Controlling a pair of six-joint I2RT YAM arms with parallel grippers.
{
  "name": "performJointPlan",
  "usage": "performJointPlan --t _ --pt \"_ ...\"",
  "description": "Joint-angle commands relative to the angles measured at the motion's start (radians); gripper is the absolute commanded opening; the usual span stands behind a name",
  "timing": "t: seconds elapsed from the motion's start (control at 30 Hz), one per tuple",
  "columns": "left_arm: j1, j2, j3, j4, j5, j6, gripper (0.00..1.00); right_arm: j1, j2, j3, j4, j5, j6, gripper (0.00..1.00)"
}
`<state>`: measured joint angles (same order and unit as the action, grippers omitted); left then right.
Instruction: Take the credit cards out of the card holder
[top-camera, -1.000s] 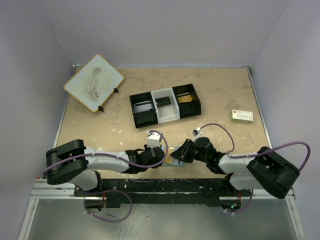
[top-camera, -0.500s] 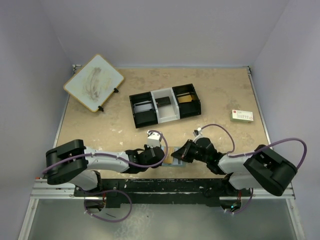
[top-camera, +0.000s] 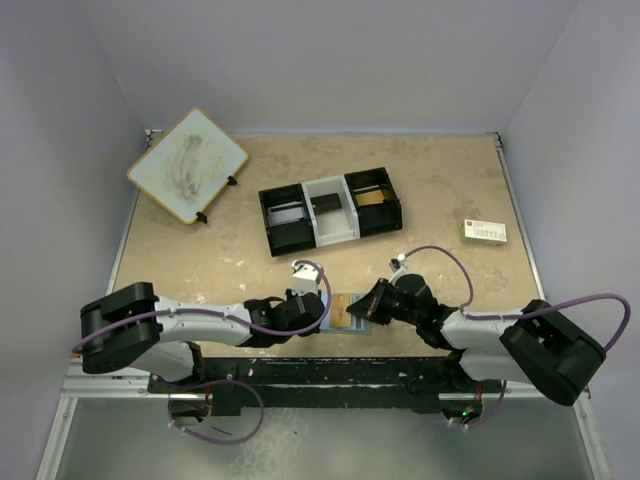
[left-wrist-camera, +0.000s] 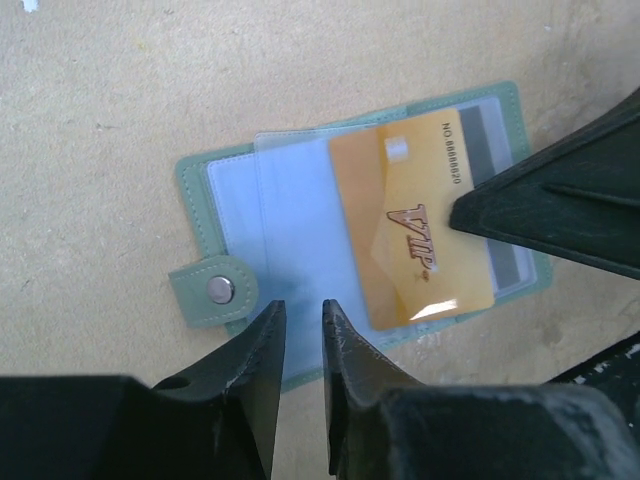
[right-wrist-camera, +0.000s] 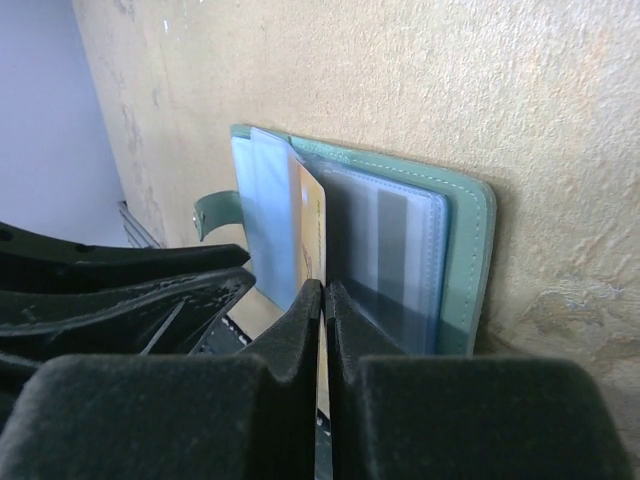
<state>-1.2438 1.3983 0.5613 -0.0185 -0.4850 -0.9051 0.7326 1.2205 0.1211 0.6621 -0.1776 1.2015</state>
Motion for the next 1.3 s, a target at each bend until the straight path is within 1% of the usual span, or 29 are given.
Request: performJointPlan --t 0.0,0.1,0.2,0.33,0.43,0.57,0.67,0.87,1.17,1.27 --pt "-0.003 -0.054 0.053 0.062 0.027 0.043 0.2 -0.004 0.018 0.009 -0.007 0.008 -0.019 0.03" --pt "-0.004 -0.042 0.082 0.093 0.04 0.063 0.23 -0.004 0.032 0.013 -0.001 0.006 -0.02 0.03" --pt "-0.003 0.004 0.085 0.147 0.056 0.046 0.25 -0.003 0.04 0.009 0.007 0.006 -0.015 0.03" --pt "-0.002 0.101 0.094 0.15 0.065 0.017 0.21 -0.004 0.04 0.004 0.014 0.001 -0.012 0.04" --pt "-0.002 0.143 0.078 0.152 0.064 -0.016 0.19 -0.004 0.036 0.002 0.021 -0.005 -0.012 0.04" --pt "-0.003 0.172 0.087 0.058 0.01 -0.03 0.14 -0.005 0.034 0.003 0.033 -0.022 -0.013 0.07" --pt "-0.003 0.152 0.069 0.039 -0.003 -0.029 0.13 -0.005 0.04 0.0 0.065 -0.031 -0.006 0.11" --pt "-0.003 0.106 0.023 0.067 0.01 -0.039 0.12 -0.005 0.088 0.022 0.118 -0.066 -0.012 0.17" --pt "-0.003 0.104 0.02 0.072 0.023 -0.039 0.11 -0.005 0.204 0.051 0.221 -0.106 -0.009 0.2" --pt "-0.003 0.1 0.021 0.067 0.019 -0.038 0.1 -0.003 0.225 0.058 0.229 -0.111 -0.011 0.18"
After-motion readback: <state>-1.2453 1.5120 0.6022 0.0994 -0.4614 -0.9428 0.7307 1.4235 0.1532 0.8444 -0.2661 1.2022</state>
